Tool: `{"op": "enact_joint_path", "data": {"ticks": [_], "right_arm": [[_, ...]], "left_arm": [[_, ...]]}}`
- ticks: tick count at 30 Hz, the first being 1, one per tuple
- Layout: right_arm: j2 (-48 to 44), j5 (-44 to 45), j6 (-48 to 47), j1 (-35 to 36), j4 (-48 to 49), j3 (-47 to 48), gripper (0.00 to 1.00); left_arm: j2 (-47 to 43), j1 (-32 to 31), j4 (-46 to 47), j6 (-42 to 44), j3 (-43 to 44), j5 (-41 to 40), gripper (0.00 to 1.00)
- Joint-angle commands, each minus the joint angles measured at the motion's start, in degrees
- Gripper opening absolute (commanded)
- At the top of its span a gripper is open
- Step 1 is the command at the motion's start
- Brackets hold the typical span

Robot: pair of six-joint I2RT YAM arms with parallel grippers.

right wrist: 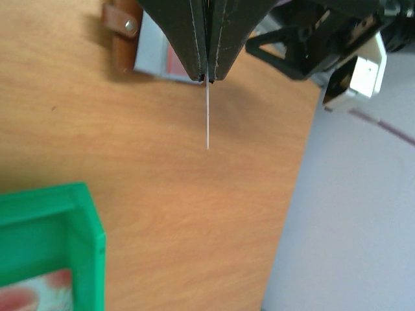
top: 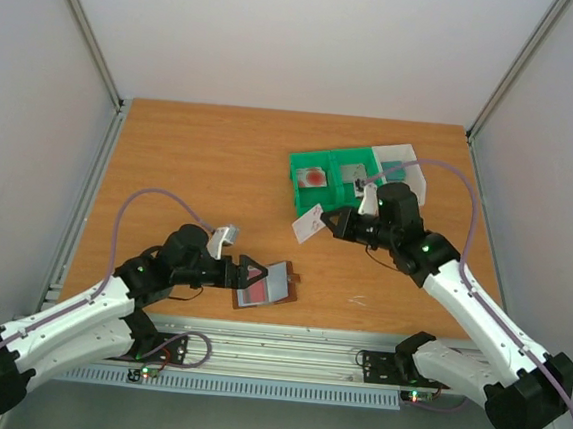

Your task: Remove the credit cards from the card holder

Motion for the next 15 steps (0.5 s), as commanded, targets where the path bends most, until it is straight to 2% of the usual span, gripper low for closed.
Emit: {"op": "enact_joint_path", "data": {"ticks": [1,5,11,15], "right_arm": [[3.4,10.1,-6.3,-1.2,-2.8,6.5,0.01],[7.4,17.0,-8.9,-3.2,-1.3,9.6,0.01],[17.4,23.3,-10.3,-5.3,3.8,11.3,0.01],[21.8,29.4,-11.4,-8.0,4.6,13.2,0.01]], "left_arm": [[2.2,0.1,-3.7,2.5,-0.5,-4.9,0.99],[4.1,0.1,-6.2,4.0,-1.2,-8.4,0.99],[5.4,0.0,-5.2,4.5,-3.2,-11.8,0.99],[6.3,0.0,0.9,3.4,-6.4,-11.9,0.99]]}}
